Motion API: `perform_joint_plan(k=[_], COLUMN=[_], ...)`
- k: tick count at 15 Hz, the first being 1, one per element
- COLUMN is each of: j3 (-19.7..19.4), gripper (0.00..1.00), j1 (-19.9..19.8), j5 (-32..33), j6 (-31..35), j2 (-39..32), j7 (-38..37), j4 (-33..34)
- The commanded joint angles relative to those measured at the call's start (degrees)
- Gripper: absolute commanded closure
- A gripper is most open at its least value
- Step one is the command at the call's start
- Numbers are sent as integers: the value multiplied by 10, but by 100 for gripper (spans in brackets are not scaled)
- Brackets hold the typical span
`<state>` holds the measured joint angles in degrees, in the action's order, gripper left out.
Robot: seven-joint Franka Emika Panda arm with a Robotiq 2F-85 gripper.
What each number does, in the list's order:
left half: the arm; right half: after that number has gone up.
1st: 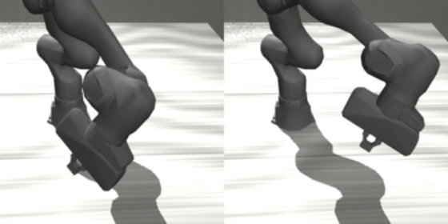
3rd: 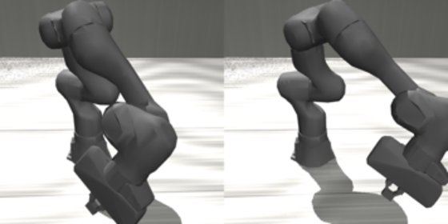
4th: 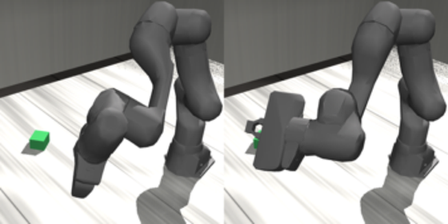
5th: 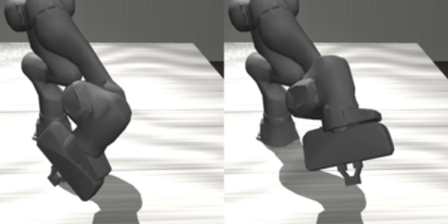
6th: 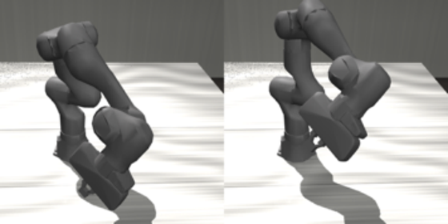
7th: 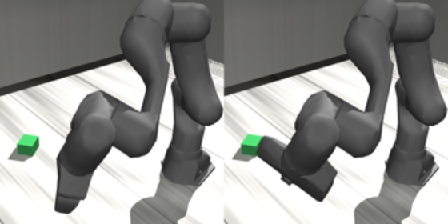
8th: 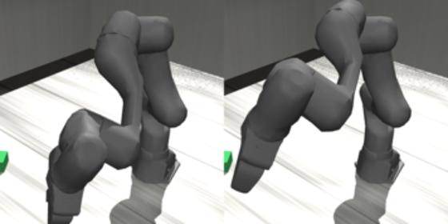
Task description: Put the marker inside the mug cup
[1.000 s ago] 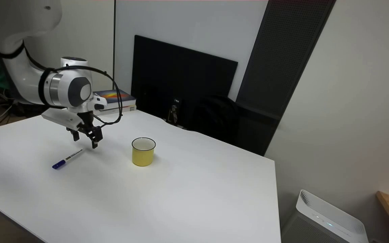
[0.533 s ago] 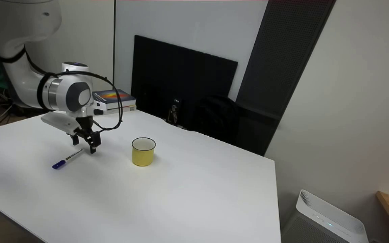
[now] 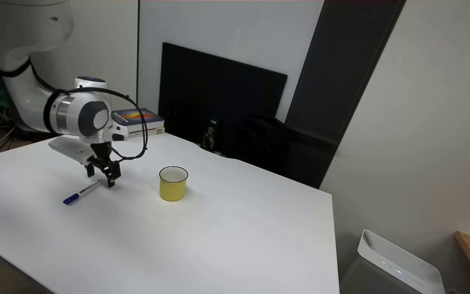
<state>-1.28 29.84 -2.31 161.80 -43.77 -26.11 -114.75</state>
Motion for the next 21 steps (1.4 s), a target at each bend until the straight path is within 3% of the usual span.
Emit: perform_joint_plan(k=[1,3,4,6,16,21], j3=[-10,-10,-11,-15,-39,-51], gripper=[0,0,25,31,99,94], j1=[14,16,18,23,38,32], j5=[-2,-3,-2,1,1,2], j6=[0,0,0,0,-7,-14], j2=[-9,-11,-12,-14,-14,-2], j7=[-27,-30,-31,-33,-43,-45], j4=[7,6,6,6,6,2])
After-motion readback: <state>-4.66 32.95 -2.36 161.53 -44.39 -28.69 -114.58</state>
